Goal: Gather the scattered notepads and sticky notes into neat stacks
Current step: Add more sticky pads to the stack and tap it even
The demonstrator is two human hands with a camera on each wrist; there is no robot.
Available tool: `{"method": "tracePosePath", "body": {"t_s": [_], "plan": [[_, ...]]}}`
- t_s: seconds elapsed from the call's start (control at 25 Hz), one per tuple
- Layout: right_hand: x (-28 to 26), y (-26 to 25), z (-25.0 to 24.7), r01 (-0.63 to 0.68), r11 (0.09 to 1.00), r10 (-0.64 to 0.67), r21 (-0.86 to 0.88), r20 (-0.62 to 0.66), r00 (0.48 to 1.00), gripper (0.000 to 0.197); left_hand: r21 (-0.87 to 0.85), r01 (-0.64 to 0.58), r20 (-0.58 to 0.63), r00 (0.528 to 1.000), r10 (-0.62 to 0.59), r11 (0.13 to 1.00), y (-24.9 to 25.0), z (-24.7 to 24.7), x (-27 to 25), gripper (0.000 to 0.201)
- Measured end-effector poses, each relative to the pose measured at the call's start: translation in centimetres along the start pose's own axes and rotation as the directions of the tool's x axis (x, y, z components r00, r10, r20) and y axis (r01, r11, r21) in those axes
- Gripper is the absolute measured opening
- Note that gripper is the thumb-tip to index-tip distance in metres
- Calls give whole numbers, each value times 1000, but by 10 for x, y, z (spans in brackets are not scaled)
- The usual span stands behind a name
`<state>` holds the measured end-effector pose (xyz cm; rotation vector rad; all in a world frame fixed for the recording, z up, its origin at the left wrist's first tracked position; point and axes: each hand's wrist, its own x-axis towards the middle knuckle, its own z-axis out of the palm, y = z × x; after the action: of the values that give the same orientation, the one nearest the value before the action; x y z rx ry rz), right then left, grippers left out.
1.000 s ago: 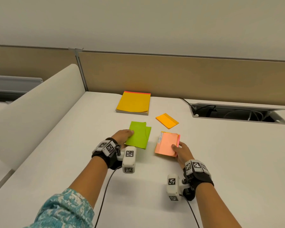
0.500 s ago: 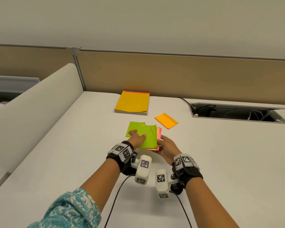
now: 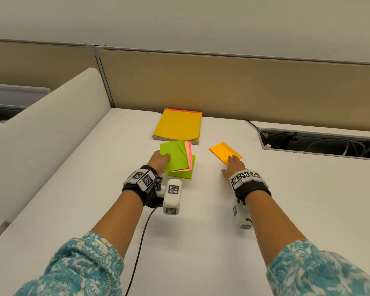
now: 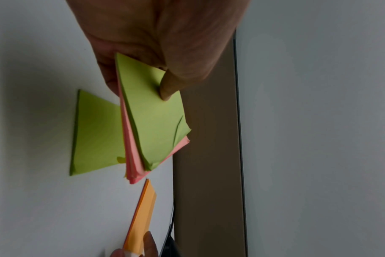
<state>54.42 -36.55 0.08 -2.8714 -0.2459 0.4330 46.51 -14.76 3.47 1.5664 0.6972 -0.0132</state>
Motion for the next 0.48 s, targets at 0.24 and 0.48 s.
{"method": "tracePosePath", "body": {"t_s": [0.24, 0.48], "plan": [[18, -1, 4, 122, 984, -111, -127, 84, 990, 51, -56, 10, -39, 999, -12, 998, -5, -12, 20, 39], [-11, 23, -1, 289, 955, -285, -74, 55, 957, 36, -50, 28, -45, 999, -30, 998, -10, -18, 16, 39]]}}
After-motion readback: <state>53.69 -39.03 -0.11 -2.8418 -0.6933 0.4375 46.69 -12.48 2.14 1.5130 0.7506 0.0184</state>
